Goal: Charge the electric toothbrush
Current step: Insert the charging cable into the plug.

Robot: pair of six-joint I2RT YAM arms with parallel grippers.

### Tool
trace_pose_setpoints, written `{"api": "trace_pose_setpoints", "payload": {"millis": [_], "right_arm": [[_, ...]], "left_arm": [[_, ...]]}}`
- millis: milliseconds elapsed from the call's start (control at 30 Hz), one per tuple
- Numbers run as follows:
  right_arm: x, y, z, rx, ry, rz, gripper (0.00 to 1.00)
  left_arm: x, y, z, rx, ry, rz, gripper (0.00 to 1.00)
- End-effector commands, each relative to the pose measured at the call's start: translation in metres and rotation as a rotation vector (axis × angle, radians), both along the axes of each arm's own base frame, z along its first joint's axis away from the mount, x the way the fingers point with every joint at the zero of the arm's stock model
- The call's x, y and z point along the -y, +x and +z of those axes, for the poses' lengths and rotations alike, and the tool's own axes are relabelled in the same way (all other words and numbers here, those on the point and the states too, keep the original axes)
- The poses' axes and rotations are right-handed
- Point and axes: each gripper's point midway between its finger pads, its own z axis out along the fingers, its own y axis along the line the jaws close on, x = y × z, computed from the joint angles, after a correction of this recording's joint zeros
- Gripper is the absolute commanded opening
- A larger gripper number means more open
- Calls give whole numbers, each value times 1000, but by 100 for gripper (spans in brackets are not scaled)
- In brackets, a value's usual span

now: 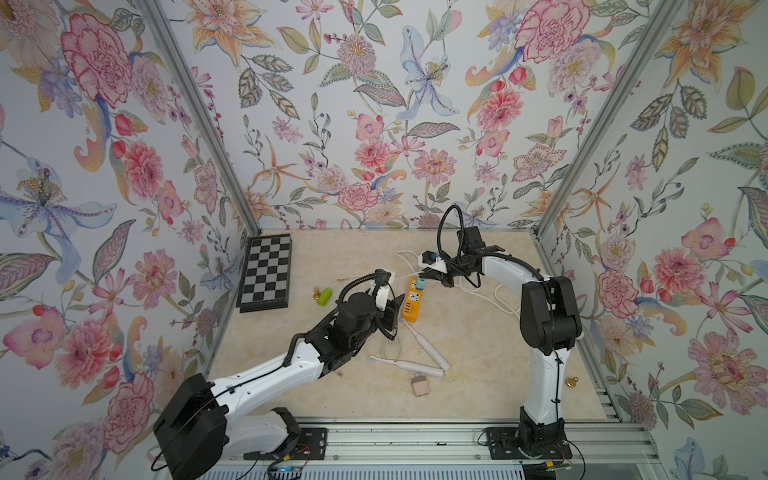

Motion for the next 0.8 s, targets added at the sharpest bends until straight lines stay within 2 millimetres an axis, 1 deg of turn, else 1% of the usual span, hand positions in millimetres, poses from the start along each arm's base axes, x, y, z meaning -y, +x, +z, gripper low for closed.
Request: {"api": "trace_pose_setpoints", "payload": {"millis": [0,100,300,400,500,600,767], "right_arm": [[7,-22,-32,-173,-44,21,0],[13,-13,-31,-184,-30,2,0],[23,-2,-43,-201,-41,-25,0],[23,1,-46,-216,-37,-27,0],[20,-1,-51,-226,-43,-14,0],[19,-4,-60,-245,-71,-5,0],[11,-14,-59,-255,-70,24,0]], "left_arm": [[3,0,6,-3,-10,15,47],[3,0,6,-5,-7,15,47],[1,0,5,-8,1,25,47],[0,0,4,-10,6,29,47],[-1,0,4,-11,10,36,47],[0,0,3,-14,10,36,47],[0,1,2,-13,14,36,47]]}}
